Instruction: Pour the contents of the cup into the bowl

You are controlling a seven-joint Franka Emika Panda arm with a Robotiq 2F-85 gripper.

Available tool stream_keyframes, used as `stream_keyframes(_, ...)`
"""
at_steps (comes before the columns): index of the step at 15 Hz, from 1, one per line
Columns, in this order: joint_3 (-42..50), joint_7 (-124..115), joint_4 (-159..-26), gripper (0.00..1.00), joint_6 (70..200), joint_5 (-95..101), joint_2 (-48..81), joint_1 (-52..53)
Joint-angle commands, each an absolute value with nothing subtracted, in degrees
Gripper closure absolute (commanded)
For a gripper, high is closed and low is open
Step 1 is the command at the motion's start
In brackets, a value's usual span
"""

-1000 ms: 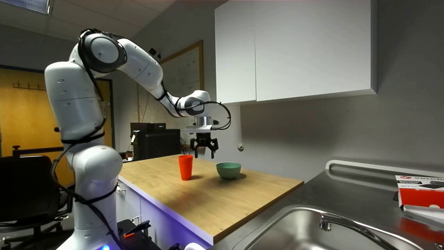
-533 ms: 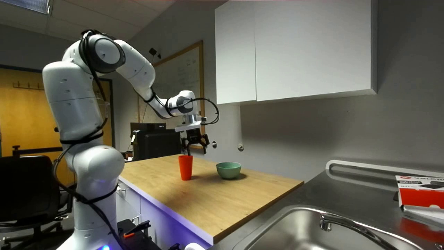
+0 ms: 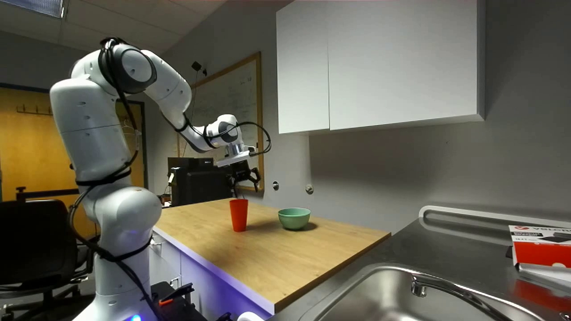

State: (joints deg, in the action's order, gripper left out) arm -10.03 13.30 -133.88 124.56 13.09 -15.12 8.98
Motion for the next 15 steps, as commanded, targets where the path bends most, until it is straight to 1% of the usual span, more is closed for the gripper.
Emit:
stream_keyframes(1, -11.7, 11.87, -133.26, 0.0, 122.97, 13.8, -15.94, 10.95)
stream_keyframes(7, -13.78, 11.54, -133.14, 0.0, 122.87, 14.0, -14.47, 13.06)
stream_keyframes(15, -11.96, 12.6, -131.94, 0.0, 121.58, 9.7, -10.16, 12.69)
